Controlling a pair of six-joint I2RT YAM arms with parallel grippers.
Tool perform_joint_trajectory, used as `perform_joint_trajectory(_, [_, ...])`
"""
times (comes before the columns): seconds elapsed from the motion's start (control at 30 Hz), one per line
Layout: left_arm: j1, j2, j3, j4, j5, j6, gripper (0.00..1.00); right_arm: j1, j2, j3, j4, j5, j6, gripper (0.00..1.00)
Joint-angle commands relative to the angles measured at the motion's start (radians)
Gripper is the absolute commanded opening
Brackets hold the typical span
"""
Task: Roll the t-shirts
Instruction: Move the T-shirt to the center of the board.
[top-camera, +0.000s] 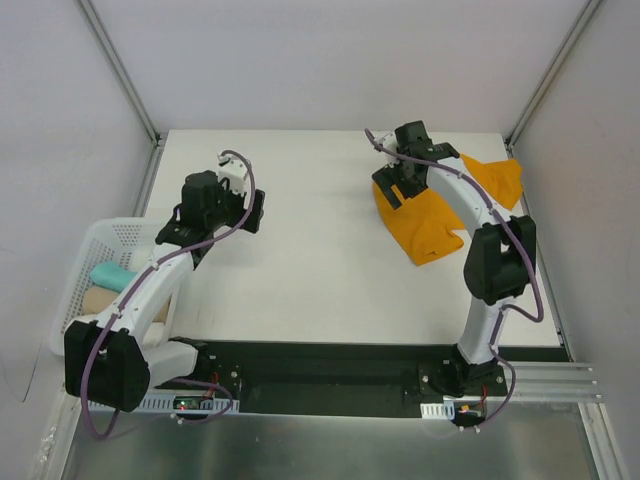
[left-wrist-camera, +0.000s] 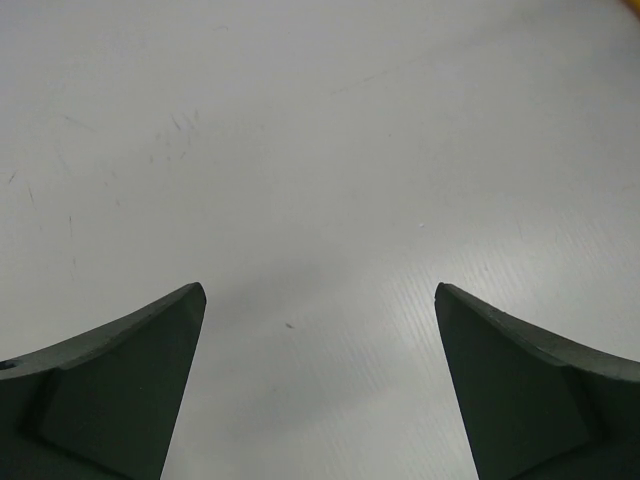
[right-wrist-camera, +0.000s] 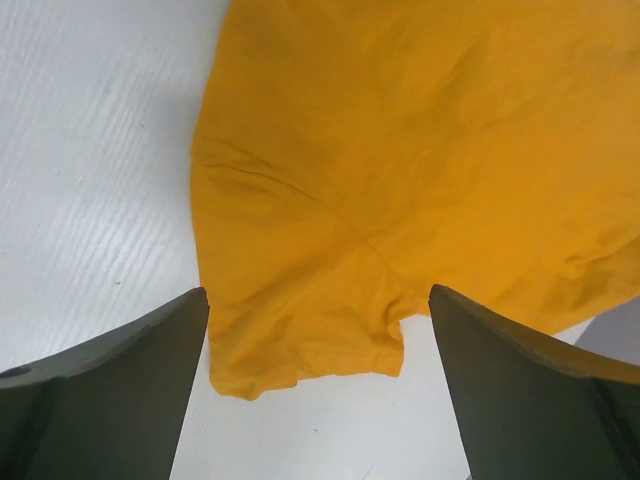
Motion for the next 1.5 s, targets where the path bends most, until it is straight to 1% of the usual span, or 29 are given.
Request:
perform_joint_trajectory(0.0, [-0.006,0.000,0.037,-0.076,0.028,0.074,0.99,-0.021,0.066,0.207,-0.147,-0.082,-0.061,0.96])
perform_joint_trajectory(0.07, [-0.006,0.009,0.057,-0.095,0.051,0.126,0.99,-0.032,0.095,0.247,-0.133,-0.098,-0.067,0.96])
perform_joint_trajectory(0.17, [-0.006,0.044,0.094,-0.142,0.065,0.131,0.99,-0.055,0.184,0.353,-0.168,-0.131,-0.069,0.96])
perform_joint_trajectory(0.27, [-0.006,0.066,0.117,-0.184,0.083,0.131,0.99,-0.070,0.238,0.367,-0.150,-0.119,-0.098,0.99])
perform_joint_trajectory(0.3, [-0.006,0.067,0.123,-0.196,0.114,0.133,0.99,-0.073,0.251,0.372,-0.151,-0.122,-0.105,0.96])
perform_joint_trajectory(0.43, [-0.006,0.066,0.157,-0.279,0.203,0.163,0.98,-0.108,0.298,0.376,-0.167,-0.148,-0.122,0.90])
perform_joint_trajectory(0.47, [-0.006,0.066,0.160,-0.288,0.215,0.170,0.97,-0.125,0.304,0.387,-0.187,-0.202,-0.122,0.87])
perform_joint_trajectory(0.57, [-0.006,0.061,0.160,-0.305,0.212,0.170,0.96,-0.133,0.292,0.361,-0.197,-0.236,-0.156,0.84])
perform_joint_trajectory(0.63, [-0.006,0.057,0.154,-0.308,0.220,0.168,0.97,-0.133,0.290,0.346,-0.207,-0.244,-0.171,0.84])
perform_joint_trajectory(0.73, [-0.006,0.052,0.142,-0.314,0.223,0.174,0.97,-0.133,0.313,0.344,-0.213,-0.259,-0.173,0.82])
perform_joint_trajectory(0.8, [-0.006,0.049,0.137,-0.319,0.215,0.176,0.97,-0.125,0.350,0.365,-0.217,-0.245,-0.181,0.80])
perform_joint_trajectory(0.9, [-0.006,0.047,0.134,-0.334,0.212,0.183,0.97,-0.116,0.419,0.395,-0.230,-0.184,-0.199,0.78])
perform_joint_trajectory(1.03, [-0.006,0.043,0.137,-0.347,0.203,0.219,0.97,-0.113,0.477,0.424,-0.289,-0.176,-0.234,0.76])
perform_joint_trajectory(1.13, [-0.006,0.046,0.139,-0.348,0.189,0.242,0.97,-0.105,0.489,0.398,-0.306,-0.176,-0.259,0.75])
perform_joint_trajectory(1.2, [-0.006,0.049,0.142,-0.347,0.185,0.248,0.97,-0.101,0.496,0.396,-0.320,-0.178,-0.268,0.70])
perform_joint_trajectory(1.23, [-0.006,0.047,0.140,-0.345,0.186,0.254,0.97,-0.095,0.503,0.396,-0.337,-0.191,-0.277,0.64])
perform_joint_trajectory(1.3, [-0.006,0.049,0.136,-0.345,0.185,0.256,0.97,-0.090,0.506,0.399,-0.357,-0.211,-0.283,0.57])
perform_joint_trajectory(1.4, [-0.006,0.049,0.129,-0.347,0.188,0.249,0.96,-0.067,0.503,0.405,-0.432,-0.279,-0.305,0.37])
perform_joint_trajectory(1.43, [-0.006,0.052,0.129,-0.348,0.182,0.249,0.95,-0.047,0.499,0.409,-0.449,-0.312,-0.308,0.26])
perform_joint_trajectory(1.47, [-0.006,0.055,0.132,-0.353,0.177,0.245,0.94,-0.035,0.476,0.409,-0.466,-0.335,-0.306,0.21])
